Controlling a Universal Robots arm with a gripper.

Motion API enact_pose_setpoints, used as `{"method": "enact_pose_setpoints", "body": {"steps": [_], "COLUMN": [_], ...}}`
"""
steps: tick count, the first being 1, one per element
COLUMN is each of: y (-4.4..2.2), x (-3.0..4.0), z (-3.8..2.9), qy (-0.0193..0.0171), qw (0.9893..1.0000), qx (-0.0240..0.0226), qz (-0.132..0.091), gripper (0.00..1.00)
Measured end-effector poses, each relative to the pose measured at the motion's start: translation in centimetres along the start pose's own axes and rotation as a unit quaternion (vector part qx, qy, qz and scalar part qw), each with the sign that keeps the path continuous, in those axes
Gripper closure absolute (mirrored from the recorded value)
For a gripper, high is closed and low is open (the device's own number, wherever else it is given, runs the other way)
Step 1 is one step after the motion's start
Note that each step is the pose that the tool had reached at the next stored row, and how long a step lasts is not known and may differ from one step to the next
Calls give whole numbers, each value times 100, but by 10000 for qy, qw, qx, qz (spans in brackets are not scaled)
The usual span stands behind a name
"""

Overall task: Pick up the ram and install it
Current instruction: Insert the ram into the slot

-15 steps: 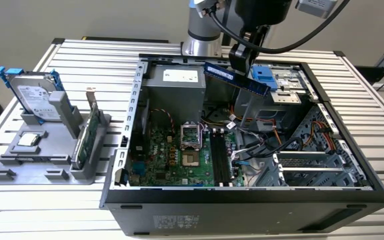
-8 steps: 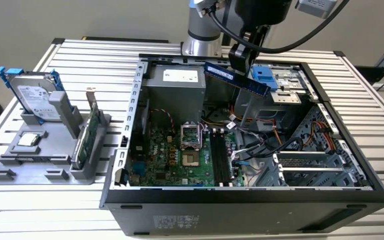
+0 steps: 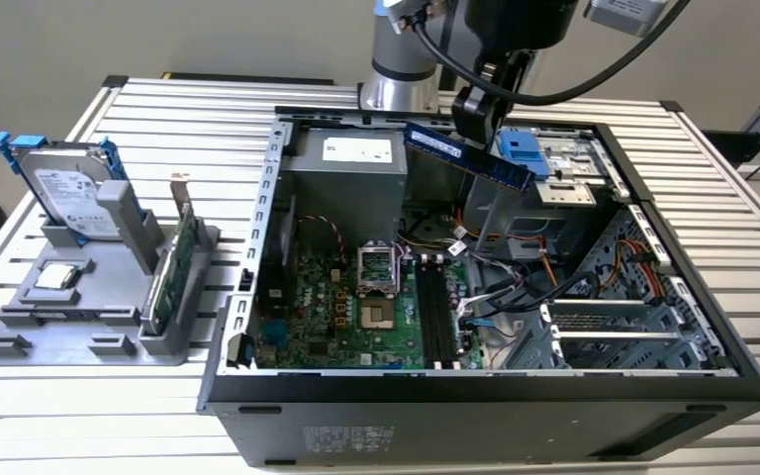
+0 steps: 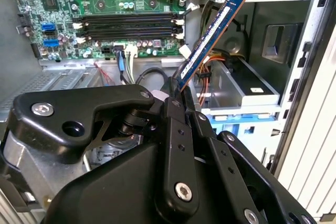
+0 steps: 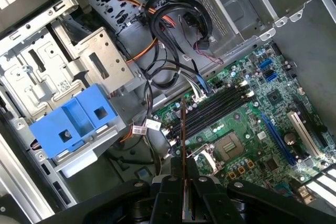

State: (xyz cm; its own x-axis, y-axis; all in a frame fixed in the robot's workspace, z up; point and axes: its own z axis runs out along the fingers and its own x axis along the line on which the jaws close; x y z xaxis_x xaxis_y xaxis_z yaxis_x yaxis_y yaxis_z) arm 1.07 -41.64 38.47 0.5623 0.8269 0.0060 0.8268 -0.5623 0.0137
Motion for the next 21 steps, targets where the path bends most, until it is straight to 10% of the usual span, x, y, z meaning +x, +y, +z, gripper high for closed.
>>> {"method": "enact_pose_setpoints", "body": {"steps": [21], "y": [0], "x": [0], "z": [0], "qy": [-2], "qw": [9999], "qx": [-1], "qz": [122], "gripper": [100]}}
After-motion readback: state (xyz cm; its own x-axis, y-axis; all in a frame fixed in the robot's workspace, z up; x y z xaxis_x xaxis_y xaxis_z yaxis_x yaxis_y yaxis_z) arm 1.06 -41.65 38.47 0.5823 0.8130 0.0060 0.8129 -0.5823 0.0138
